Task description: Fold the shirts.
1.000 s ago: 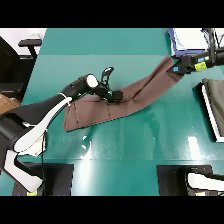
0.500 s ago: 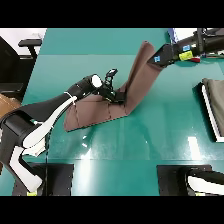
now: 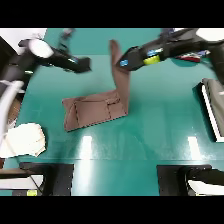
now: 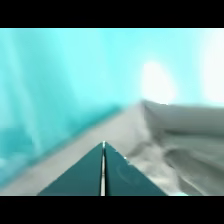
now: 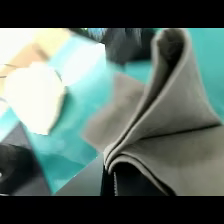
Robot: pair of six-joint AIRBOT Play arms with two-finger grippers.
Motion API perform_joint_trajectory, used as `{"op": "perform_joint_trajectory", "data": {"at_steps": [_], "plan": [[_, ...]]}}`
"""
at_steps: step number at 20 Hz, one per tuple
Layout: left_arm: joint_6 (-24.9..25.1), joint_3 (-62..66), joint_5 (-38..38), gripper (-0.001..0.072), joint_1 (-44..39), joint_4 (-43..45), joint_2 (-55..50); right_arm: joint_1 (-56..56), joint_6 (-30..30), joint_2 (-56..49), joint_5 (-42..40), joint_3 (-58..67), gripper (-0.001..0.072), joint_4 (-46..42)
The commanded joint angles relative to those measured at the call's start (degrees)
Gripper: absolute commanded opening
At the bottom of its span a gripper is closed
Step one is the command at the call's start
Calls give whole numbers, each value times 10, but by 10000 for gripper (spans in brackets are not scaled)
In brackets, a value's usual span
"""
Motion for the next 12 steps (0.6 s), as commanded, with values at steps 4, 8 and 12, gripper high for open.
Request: {"op": "perform_joint_trajectory", "data": {"at_steps": [4, 8, 12], "plan": [[2, 1, -61, 31, 134, 82, 167, 184, -80, -143, -159, 1, 506, 82], [3, 1, -90, 31, 152, 89, 184, 169, -77, -158, -79, 0, 529, 24], [14, 1, -116, 31, 152, 89, 184, 69, -26, -119, -2, -42, 507, -121]]}}
